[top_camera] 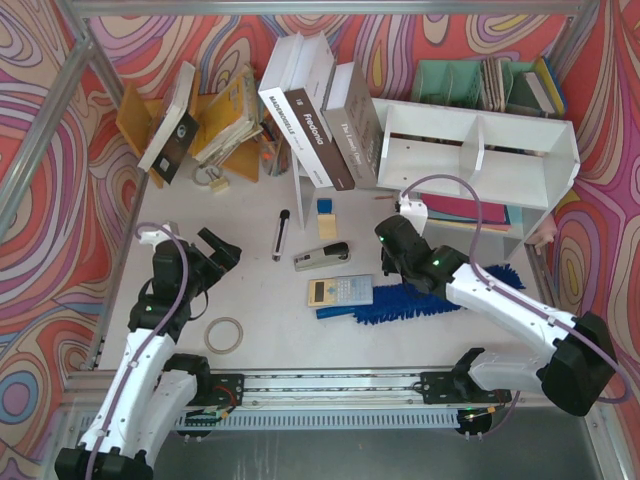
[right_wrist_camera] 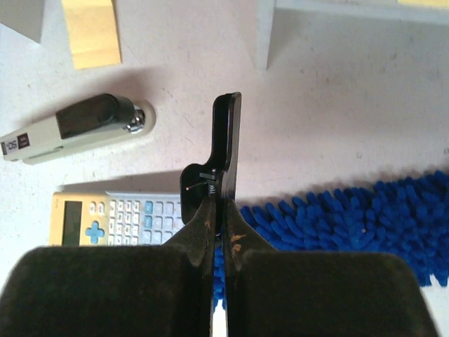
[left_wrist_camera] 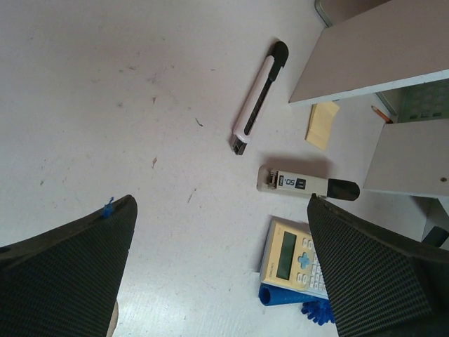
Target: Dust the bookshelf with a duster
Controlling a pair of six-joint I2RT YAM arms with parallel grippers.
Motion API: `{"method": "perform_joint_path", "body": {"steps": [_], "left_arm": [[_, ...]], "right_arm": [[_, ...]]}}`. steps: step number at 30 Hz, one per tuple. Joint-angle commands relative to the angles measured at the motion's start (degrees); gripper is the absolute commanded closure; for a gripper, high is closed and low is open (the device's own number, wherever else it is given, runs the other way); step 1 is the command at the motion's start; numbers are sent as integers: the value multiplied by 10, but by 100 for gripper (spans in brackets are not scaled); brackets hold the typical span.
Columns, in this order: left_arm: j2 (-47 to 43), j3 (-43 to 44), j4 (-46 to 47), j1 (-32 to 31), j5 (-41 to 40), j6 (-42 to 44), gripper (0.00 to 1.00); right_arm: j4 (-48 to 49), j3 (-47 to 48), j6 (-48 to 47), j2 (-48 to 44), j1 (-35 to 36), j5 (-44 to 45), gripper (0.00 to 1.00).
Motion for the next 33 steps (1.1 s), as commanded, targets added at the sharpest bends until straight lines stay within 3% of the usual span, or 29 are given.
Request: {"method": "perform_joint_path", "body": {"steps": [1,15,28,32,33], "left_arm": [[-10,-20,5,-1,9,-14,2],[3,-19,10,-1,10,-24,2],[21,-19,-8,-1,5,-38,2],[28,-17,-8,-1,9,-39,2],[29,-17,-8,-1,11,-40,2]], "right_arm": [[74,-10,-61,8,3,21,91],[188,-57,-125,59,3,18,89],[200,-47,-126,129,3,9,87],[199,-45,-122,126,3,3,76],[195,-44,-117,125,3,3,64]]}}
